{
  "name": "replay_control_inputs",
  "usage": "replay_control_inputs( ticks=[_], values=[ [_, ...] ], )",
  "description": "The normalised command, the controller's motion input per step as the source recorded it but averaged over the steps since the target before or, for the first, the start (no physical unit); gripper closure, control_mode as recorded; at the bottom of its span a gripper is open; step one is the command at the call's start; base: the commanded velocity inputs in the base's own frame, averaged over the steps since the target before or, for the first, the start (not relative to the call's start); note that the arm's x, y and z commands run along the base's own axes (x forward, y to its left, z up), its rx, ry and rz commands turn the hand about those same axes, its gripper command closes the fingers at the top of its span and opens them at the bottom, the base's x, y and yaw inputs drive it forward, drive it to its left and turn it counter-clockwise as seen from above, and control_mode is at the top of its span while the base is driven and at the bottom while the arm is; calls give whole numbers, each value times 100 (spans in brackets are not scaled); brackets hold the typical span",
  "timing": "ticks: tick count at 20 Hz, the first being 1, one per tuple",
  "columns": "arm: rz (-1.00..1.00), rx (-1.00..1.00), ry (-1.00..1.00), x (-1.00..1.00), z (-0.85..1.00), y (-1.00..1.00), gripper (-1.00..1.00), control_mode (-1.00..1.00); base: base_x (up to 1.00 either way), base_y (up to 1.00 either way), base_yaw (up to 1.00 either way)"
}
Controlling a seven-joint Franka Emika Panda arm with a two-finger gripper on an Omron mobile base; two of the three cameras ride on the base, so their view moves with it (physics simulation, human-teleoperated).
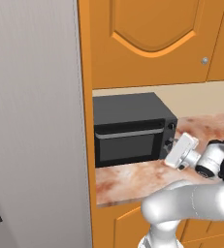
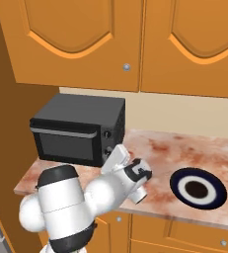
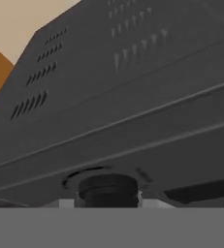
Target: Pick up the bagel from the plate, place it on the toaster oven rack, close the door, and set the timer.
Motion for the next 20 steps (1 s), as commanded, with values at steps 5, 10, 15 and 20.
replay_control_inputs(
  ticks=[5, 10, 15, 20],
  values=[
    [-23, 4, 24, -40, -39, -57, 100, -100, 0, 0, 0],
    [-23, 6, 29, -36, -47, -59, 100, -100, 0, 0, 0],
    [-21, 7, 31, -31, -53, -58, 100, -100, 0, 0, 0],
    [-17, 7, 31, -24, -42, -42, 100, -100, 0, 0, 0]
  ],
)
